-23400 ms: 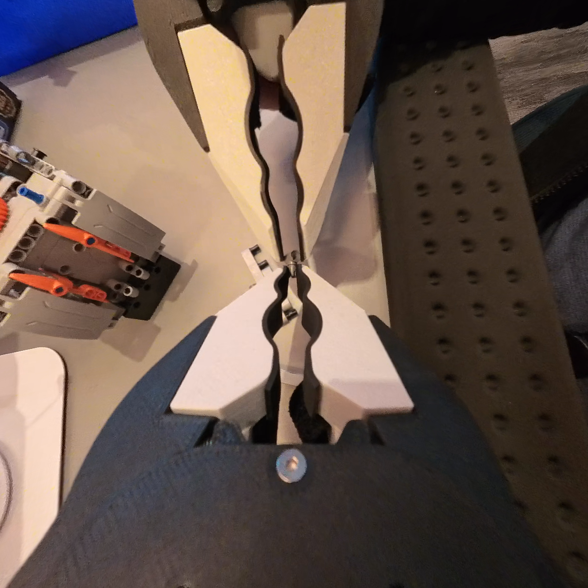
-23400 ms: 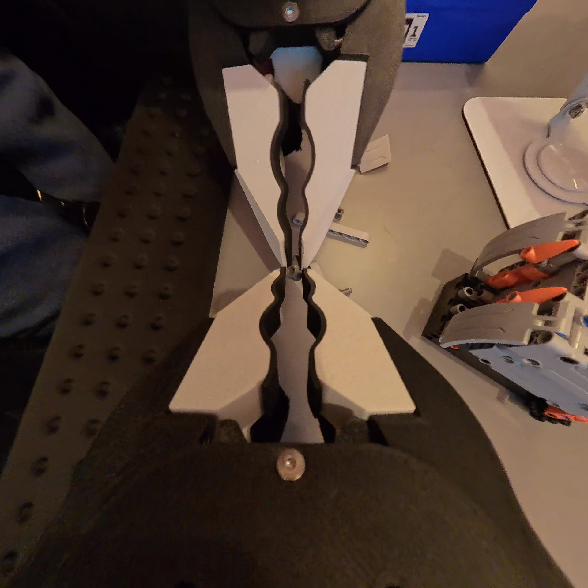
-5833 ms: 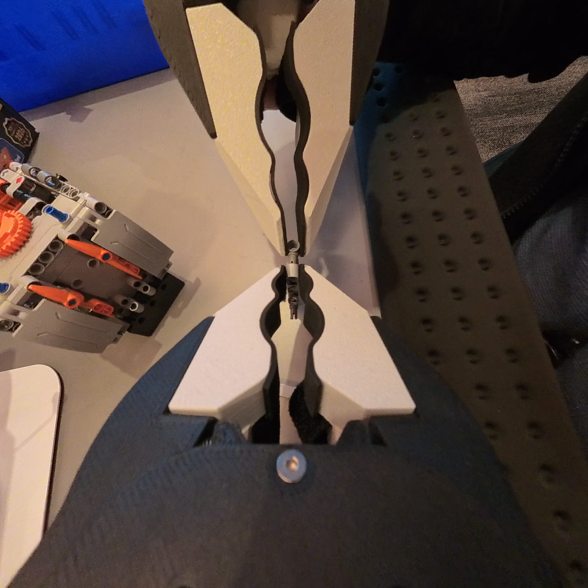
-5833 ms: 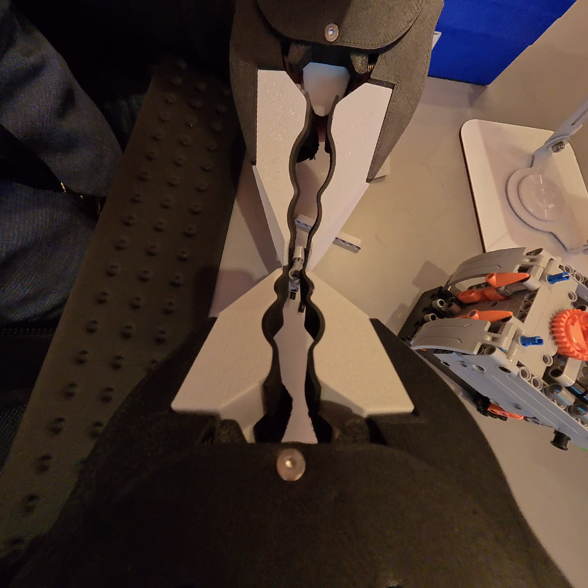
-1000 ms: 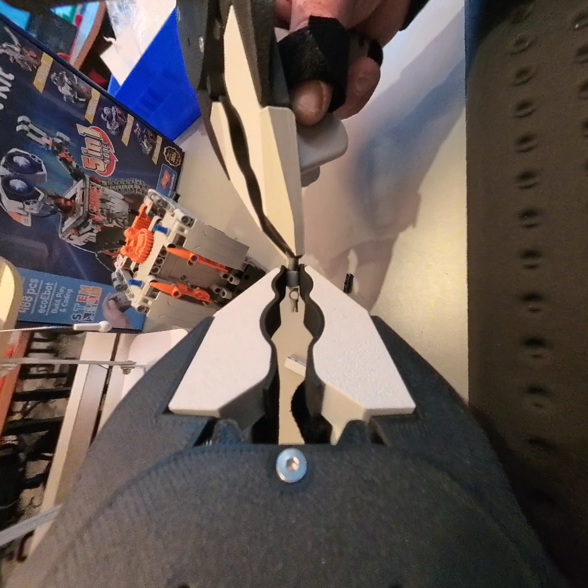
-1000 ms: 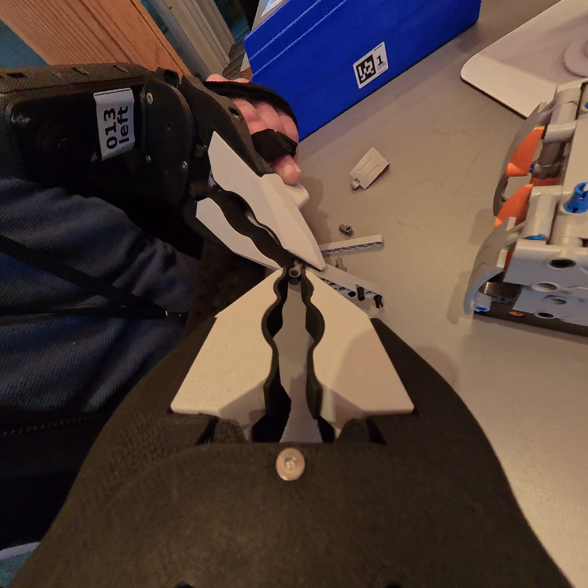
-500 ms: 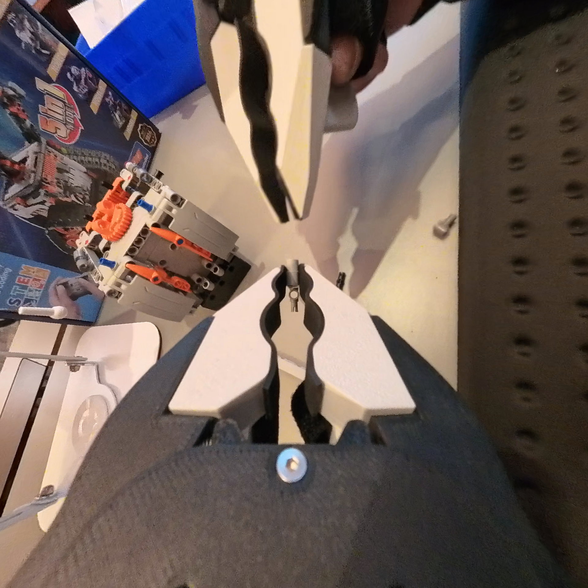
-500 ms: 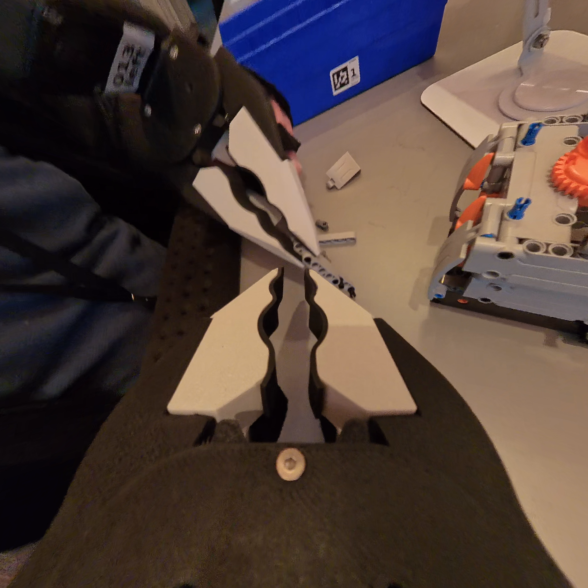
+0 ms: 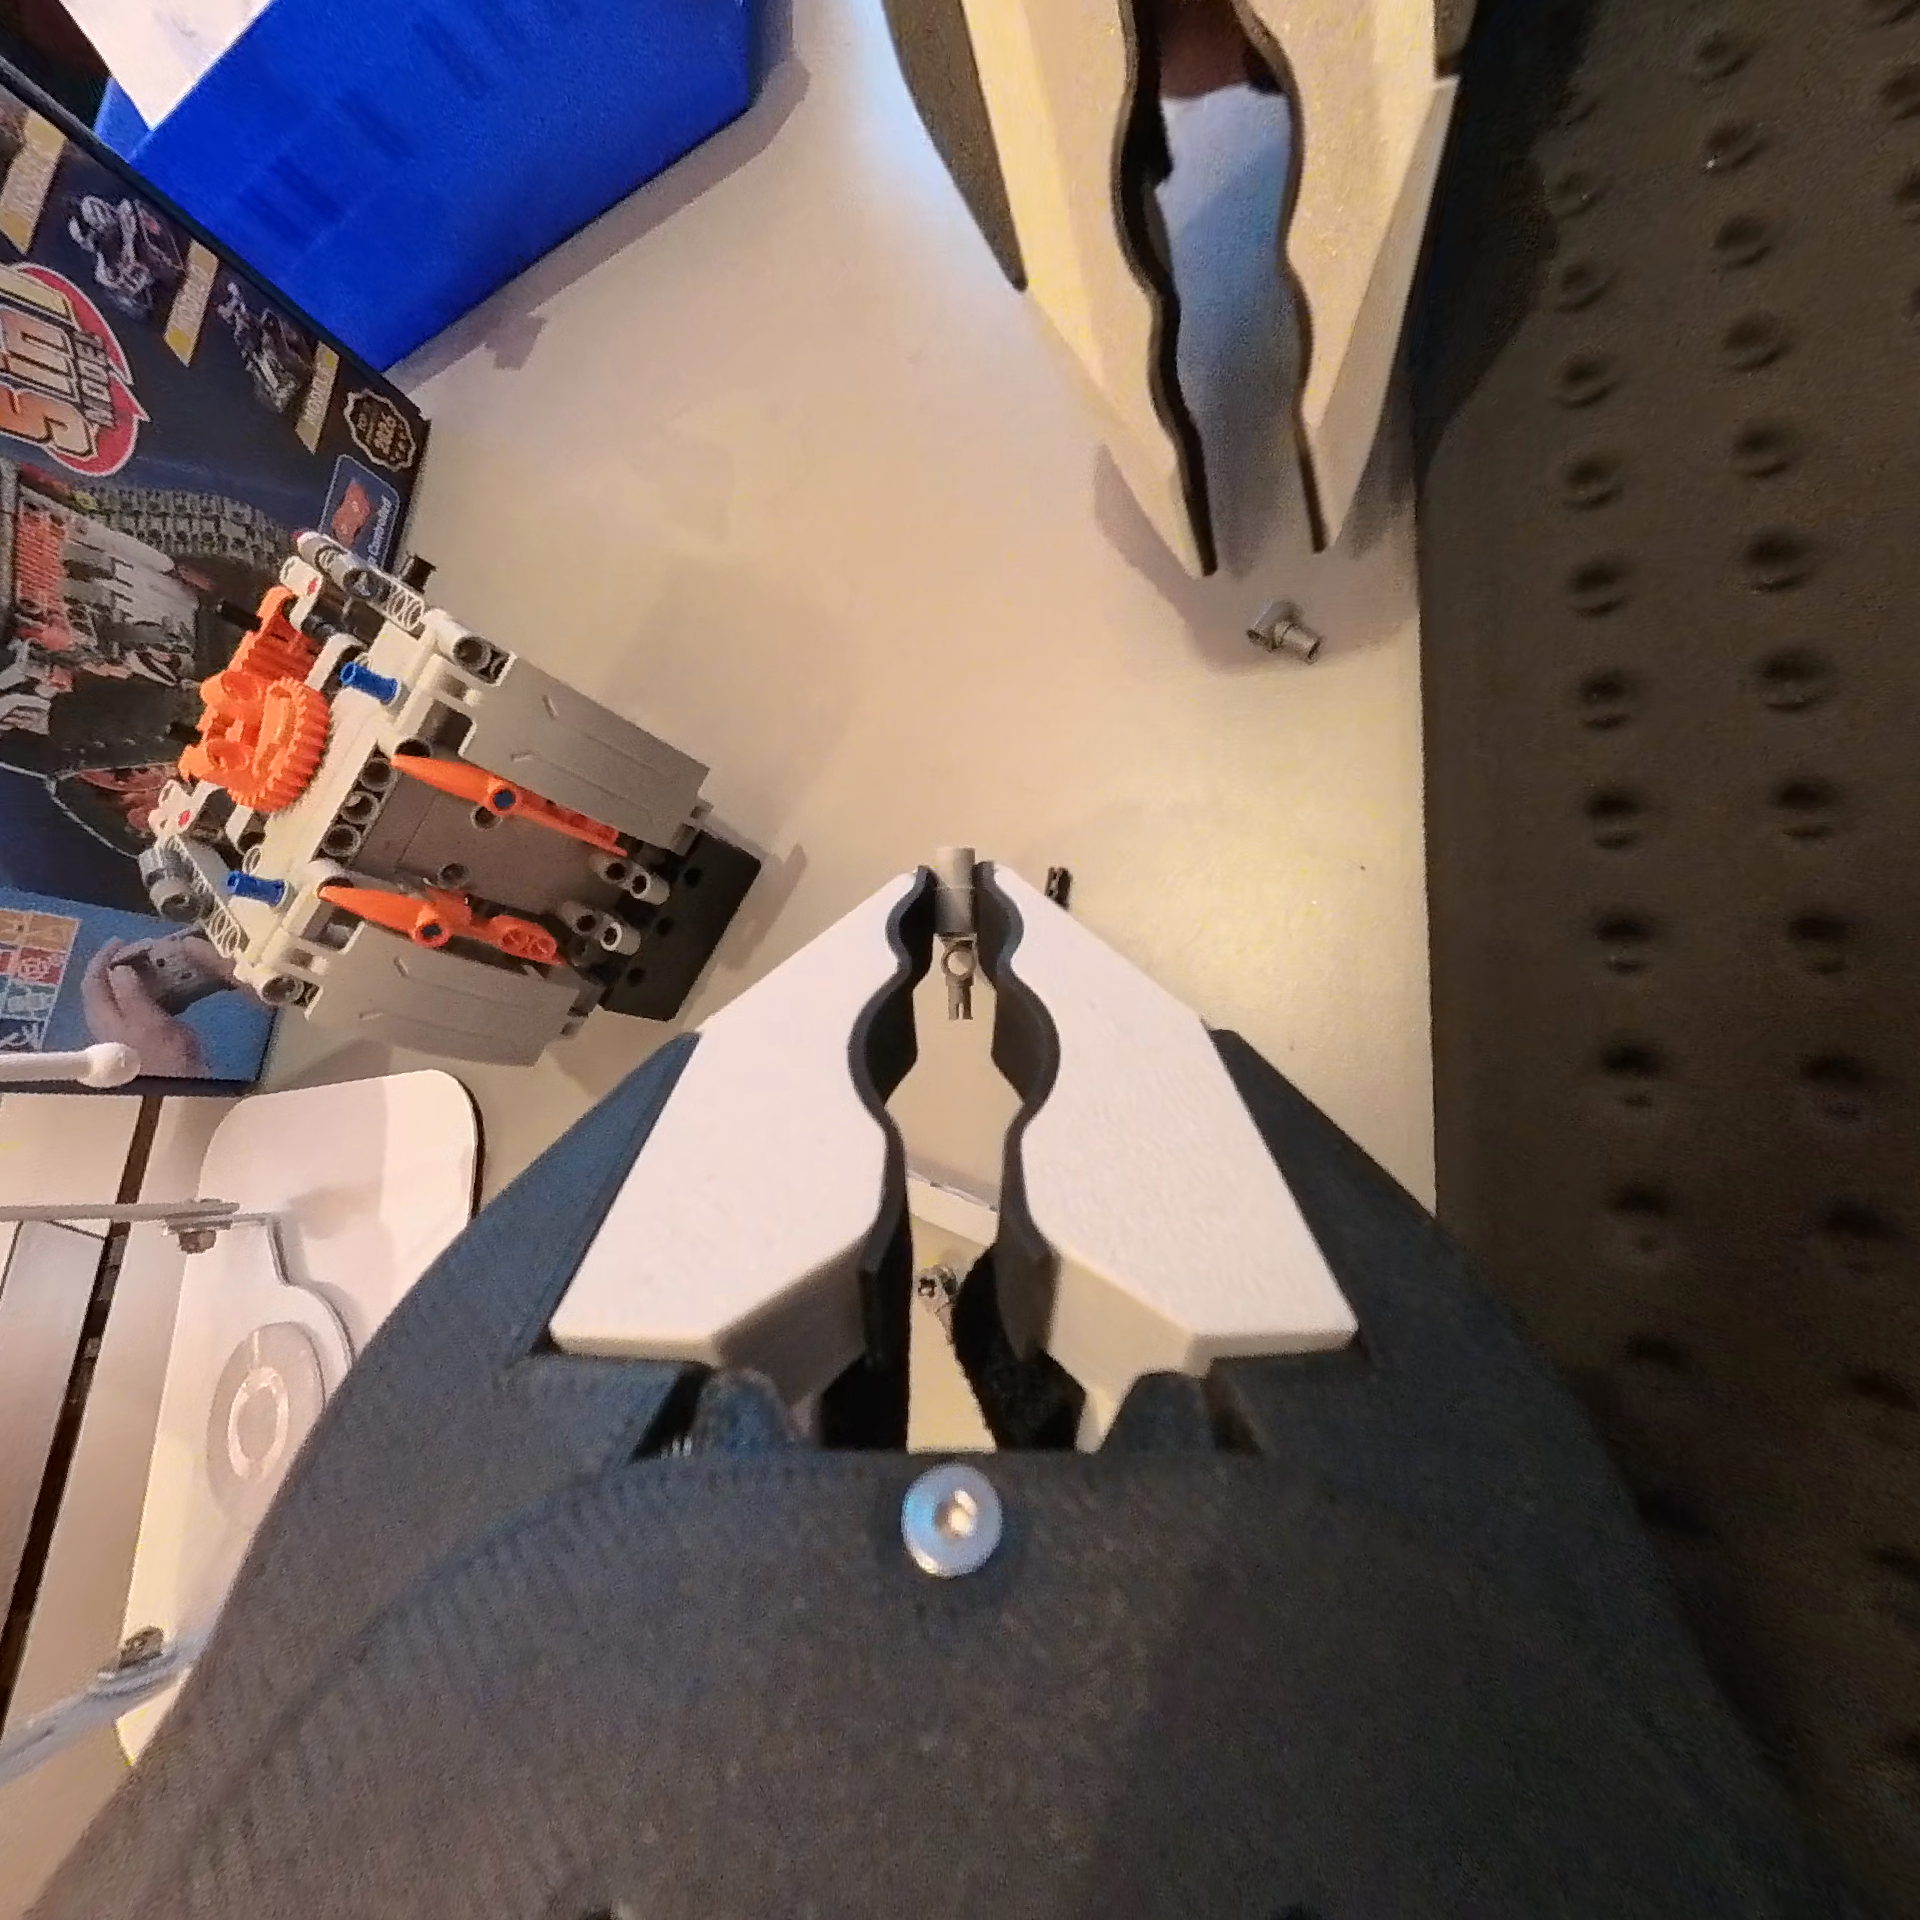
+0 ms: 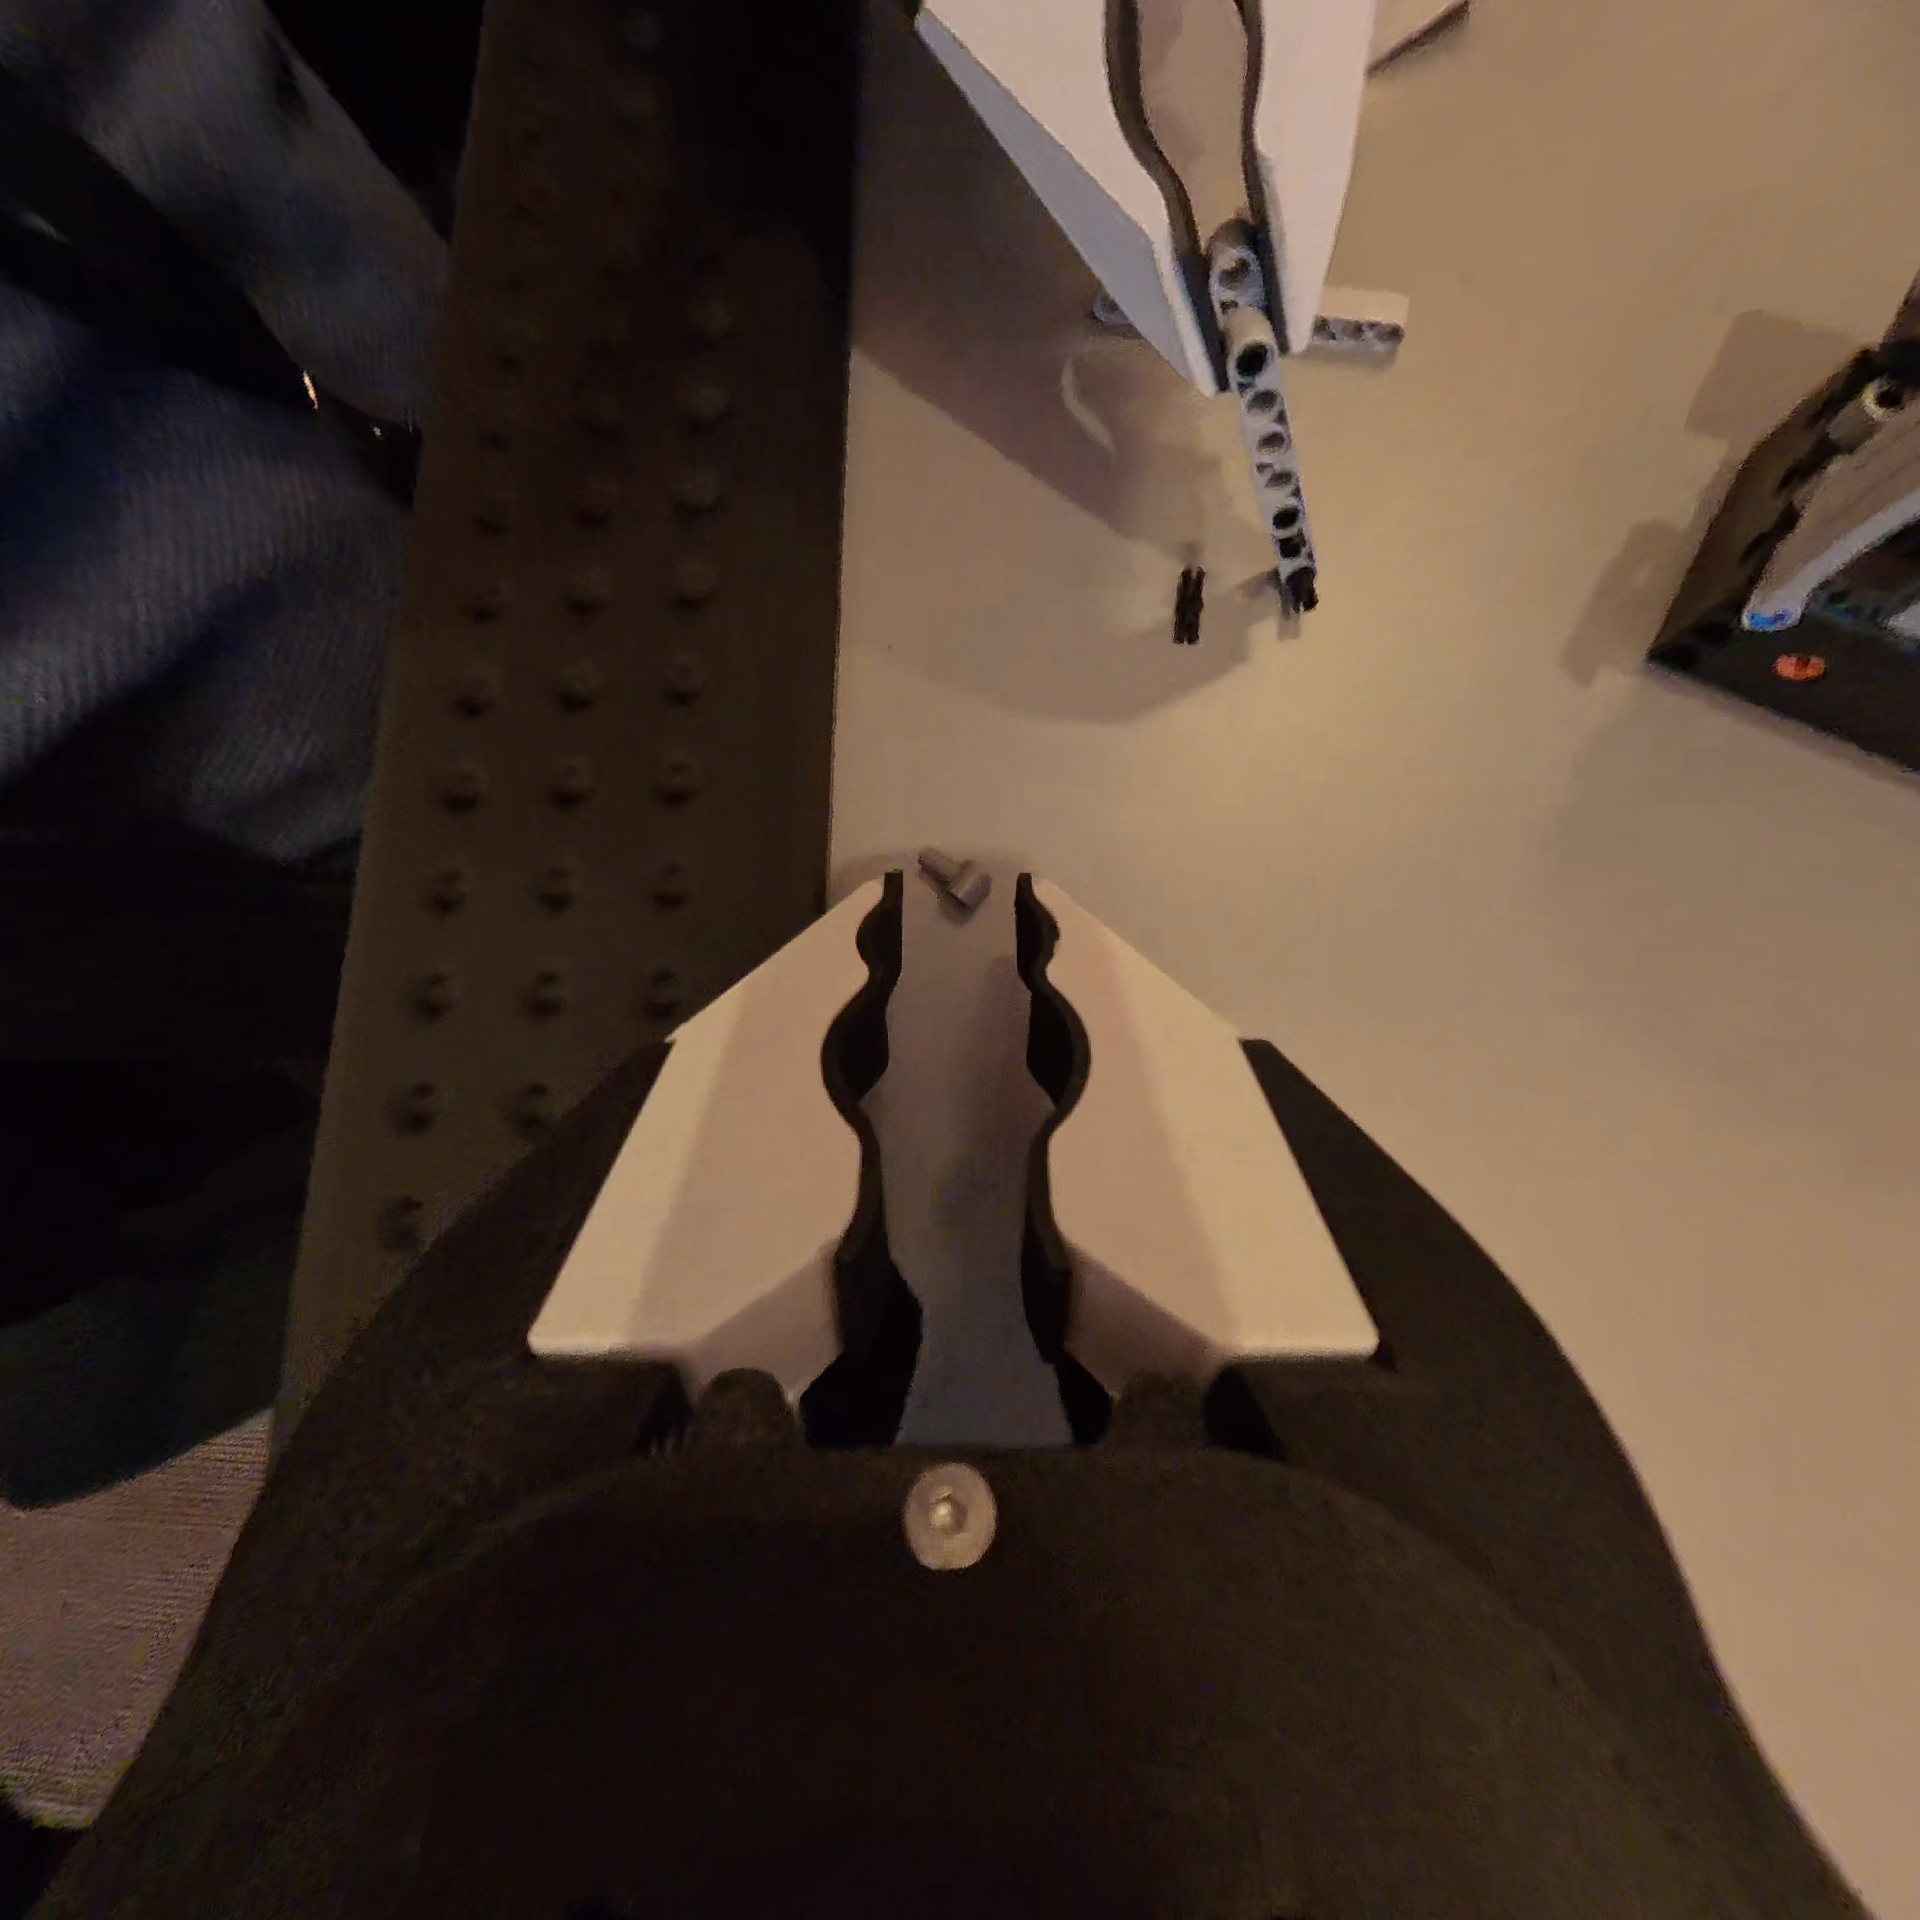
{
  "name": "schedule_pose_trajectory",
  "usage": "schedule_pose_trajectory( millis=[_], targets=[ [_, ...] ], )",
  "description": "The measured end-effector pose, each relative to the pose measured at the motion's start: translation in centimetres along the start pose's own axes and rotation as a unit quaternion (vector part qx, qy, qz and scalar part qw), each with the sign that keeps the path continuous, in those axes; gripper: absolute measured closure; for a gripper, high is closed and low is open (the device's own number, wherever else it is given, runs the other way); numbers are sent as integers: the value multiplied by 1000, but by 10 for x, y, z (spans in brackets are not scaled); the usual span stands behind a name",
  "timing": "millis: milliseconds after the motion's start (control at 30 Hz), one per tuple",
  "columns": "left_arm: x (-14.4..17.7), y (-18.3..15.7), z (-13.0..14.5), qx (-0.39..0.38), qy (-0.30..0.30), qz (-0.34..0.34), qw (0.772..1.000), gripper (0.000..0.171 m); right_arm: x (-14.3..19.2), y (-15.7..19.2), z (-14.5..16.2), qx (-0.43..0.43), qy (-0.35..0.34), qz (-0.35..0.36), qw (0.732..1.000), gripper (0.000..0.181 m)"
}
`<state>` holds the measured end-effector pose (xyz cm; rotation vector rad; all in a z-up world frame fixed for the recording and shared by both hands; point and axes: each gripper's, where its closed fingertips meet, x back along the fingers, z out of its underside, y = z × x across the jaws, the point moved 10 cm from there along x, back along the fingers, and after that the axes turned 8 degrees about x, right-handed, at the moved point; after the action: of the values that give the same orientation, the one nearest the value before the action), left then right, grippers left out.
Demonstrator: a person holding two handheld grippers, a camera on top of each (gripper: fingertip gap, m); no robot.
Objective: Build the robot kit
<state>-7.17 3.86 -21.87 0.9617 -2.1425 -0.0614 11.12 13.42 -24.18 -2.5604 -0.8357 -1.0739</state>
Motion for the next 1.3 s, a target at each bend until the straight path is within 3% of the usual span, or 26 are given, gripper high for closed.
schedule_pose_trajectory(
  millis=[200, 467, 633, 733, 933, 1300],
  targets=[
    [-1, -3, -1, -13, 0, 0, 1000, 167, -14, -8, 1, 68, 37, -31, 997, 165],
    [-1, -2, -1, -12, -3, 3, 1000, 167, -18, -10, 2, 90, 13, -67, 994, 172],
    [-1, -2, -1, -11, -3, 4, 1000, 167, -19, -9, 0, 61, 21, -72, 995, 173],
    [-1, -2, -1, -11, -3, 3, 1000, 166, -18, -7, -1, 42, 25, -66, 997, 162],
    [-1, -2, -1, -11, -3, 6, 1000, 167, -16, -6, -1, 99, 20, -62, 993, 165],
    [-1, -2, -1, -14, -3, 8, 1000, 167, -23, -18, -6, 159, 28, -136, 978, 174]
  ],
)
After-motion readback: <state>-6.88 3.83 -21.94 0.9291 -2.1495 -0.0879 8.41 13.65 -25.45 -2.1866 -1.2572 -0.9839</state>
